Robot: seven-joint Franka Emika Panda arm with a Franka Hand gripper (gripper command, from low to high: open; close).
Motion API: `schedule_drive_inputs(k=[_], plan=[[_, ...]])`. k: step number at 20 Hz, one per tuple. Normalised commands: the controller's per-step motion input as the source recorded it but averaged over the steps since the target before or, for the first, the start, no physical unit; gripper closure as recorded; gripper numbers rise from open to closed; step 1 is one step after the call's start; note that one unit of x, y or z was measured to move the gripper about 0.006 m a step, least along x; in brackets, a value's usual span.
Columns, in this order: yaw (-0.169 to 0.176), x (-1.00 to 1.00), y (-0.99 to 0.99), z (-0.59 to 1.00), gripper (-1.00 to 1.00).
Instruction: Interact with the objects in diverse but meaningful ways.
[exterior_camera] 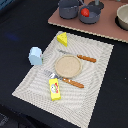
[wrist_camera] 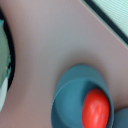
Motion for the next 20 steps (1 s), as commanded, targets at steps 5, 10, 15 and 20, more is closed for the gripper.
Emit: schedule_drive_inputs(k=[5, 10, 15, 20], plan=[[0.108, -0.63, -0.33, -0.45, -1.00], [0.143, -0.55, -0.44, -0.15, -1.00], [0.079, -0.18, -0.80, 0.25, -1.00], [-0.027, 0.16, -0.98, 0.34, -1.00]])
